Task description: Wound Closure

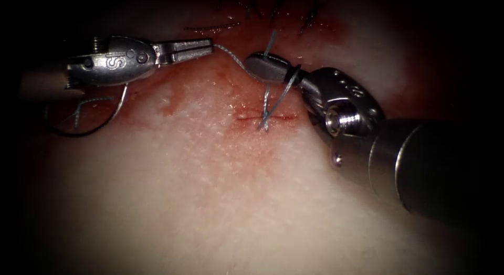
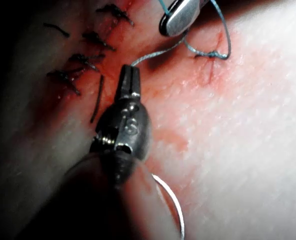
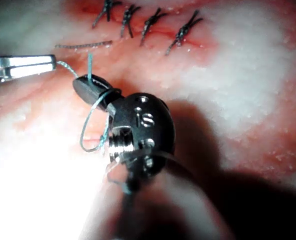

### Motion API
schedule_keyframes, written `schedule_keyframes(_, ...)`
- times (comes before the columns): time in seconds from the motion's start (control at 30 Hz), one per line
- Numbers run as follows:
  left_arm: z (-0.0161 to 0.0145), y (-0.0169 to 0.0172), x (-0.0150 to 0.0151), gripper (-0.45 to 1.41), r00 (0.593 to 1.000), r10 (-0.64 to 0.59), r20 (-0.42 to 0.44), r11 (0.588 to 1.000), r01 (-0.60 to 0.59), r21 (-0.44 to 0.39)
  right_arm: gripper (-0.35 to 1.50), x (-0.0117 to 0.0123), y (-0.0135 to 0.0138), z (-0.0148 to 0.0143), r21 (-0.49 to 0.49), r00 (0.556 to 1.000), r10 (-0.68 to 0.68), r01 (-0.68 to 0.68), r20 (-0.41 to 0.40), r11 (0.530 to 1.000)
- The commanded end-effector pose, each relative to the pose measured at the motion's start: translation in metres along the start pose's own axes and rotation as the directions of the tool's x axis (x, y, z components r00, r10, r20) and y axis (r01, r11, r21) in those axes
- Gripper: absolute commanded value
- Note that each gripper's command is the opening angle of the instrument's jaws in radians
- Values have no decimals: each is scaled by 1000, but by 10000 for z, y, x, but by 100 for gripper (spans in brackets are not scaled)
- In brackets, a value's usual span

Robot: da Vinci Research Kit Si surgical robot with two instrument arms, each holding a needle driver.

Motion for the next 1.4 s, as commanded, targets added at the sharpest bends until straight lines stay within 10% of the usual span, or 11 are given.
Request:
schedule_keyframes(0.03, 14, -12, -4, -45, 1000, -9, 7, 1000, 9, 4, -35, -15, 2, -5, 19, 1000, -3, 4, -4, 1000)
schedule_keyframes(0.47, 31, -122, 8, -45, 995, -100, -11, 982, 101, 159, -35, -57, -5, -43, 140, 993, -92, 81, 74, 987)
schedule_keyframes(1.4, 49, -184, -63, -45, 993, 6, 121, 944, -46, 327, -35, -116, -14, -97, 202, 941, -314, 285, 127, 937)
